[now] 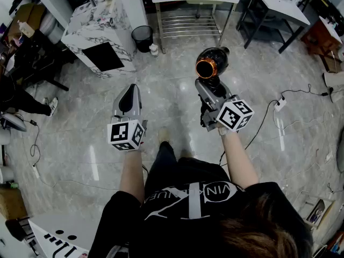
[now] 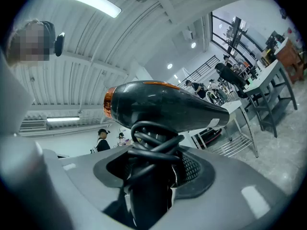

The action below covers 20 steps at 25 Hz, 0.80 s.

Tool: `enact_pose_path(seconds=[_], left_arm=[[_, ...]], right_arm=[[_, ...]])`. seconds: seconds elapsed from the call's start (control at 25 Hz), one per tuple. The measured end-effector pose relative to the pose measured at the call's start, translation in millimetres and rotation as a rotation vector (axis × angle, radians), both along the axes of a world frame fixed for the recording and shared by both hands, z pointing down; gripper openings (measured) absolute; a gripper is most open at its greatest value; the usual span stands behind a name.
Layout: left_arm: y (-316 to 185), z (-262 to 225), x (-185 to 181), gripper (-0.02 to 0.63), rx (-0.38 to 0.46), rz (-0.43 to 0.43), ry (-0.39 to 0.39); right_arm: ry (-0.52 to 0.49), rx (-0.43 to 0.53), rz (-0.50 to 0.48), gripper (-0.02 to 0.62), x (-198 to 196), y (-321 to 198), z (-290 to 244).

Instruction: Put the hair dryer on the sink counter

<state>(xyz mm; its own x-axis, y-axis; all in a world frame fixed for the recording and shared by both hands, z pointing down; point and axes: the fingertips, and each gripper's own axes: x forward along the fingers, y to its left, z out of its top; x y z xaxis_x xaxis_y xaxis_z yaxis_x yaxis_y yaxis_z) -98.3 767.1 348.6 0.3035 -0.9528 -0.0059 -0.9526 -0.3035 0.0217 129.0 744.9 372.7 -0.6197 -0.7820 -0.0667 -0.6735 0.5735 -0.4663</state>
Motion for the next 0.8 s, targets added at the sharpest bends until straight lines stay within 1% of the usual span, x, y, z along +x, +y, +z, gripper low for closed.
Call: enact_pose_path(seconds=[0.4,0.68,0.8], left_arm=[[-6.6,-6.0,5.4,0.000,0.003,-0.008,0.004],[-16.6,-11.4,15.7,0.000,0.015,0.009,-0.007],[-23.1,-5.4,18.5,0.000,0.006,0.014,-0.012]], right_arm=[[-0.004,0.007,-0.023,0.253,3.6,-3.3,-5.9],[-0.005,0.015,-0.045,0.253,5.6,-10.0,-10.6],[-0.014,0.005,-0.045,0.253,9.1,-13.9,-4.3]])
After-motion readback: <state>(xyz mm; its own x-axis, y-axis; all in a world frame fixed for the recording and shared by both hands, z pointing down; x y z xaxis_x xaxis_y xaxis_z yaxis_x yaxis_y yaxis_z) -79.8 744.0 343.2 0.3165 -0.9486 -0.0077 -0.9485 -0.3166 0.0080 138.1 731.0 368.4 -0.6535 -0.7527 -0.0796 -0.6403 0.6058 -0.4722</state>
